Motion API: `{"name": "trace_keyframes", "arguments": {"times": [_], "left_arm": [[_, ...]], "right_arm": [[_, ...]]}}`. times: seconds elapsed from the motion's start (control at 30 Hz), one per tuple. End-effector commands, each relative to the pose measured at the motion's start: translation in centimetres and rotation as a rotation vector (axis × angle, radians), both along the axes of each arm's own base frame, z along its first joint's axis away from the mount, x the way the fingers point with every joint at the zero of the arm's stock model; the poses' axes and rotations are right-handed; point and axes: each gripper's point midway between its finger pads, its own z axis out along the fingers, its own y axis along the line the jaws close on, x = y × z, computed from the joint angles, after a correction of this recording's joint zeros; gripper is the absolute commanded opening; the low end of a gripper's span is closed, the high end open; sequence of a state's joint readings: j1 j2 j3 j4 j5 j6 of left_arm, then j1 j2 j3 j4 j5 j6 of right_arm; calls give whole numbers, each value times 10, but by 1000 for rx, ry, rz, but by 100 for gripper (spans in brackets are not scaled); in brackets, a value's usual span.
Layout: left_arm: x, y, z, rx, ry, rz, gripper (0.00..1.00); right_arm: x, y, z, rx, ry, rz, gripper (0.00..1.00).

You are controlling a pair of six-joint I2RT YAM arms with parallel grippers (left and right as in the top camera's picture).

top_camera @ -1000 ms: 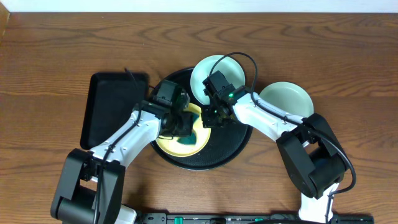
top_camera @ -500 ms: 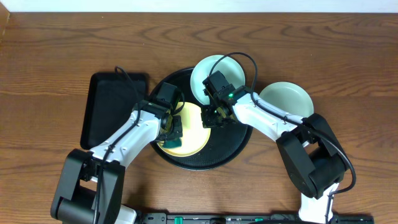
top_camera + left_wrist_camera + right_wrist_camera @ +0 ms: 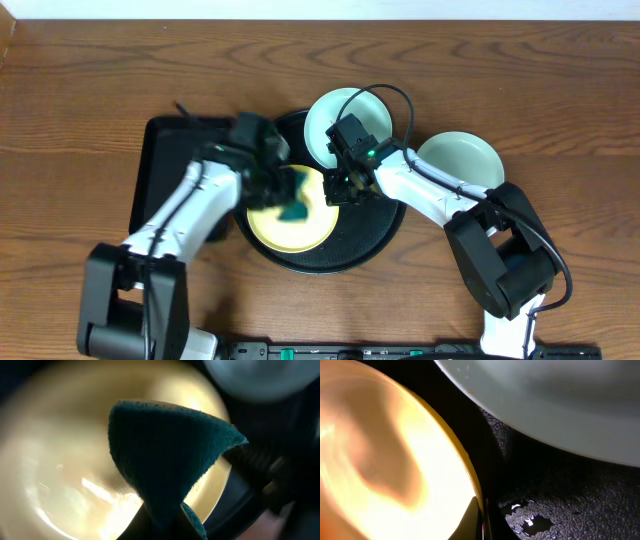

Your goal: Clean dirty plates on tray and stack at the side

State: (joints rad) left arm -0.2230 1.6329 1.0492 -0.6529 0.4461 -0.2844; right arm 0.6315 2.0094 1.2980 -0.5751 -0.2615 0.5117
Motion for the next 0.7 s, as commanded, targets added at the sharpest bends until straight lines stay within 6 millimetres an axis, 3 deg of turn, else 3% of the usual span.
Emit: {"name": "trace_keyframes", "arguments": {"times": [0.0, 0.1, 0.23, 0.47, 0.67], "left_arm": [[34, 26, 45, -43, -123, 77, 7], [46, 58, 68, -43, -174, 169, 7], [47, 98, 85, -31, -211, 278, 7], [31, 155, 76, 126, -154, 421, 7], [23, 172, 70, 219, -127, 453, 7]], "right_arm": [[4, 5, 0, 21, -5, 23, 1], [6, 6, 8, 31, -38, 58, 1], [11, 6, 32, 34, -136, 152, 1], [32, -8, 88, -63, -383, 173, 1], [45, -26, 128, -243, -600, 171, 1]]}}
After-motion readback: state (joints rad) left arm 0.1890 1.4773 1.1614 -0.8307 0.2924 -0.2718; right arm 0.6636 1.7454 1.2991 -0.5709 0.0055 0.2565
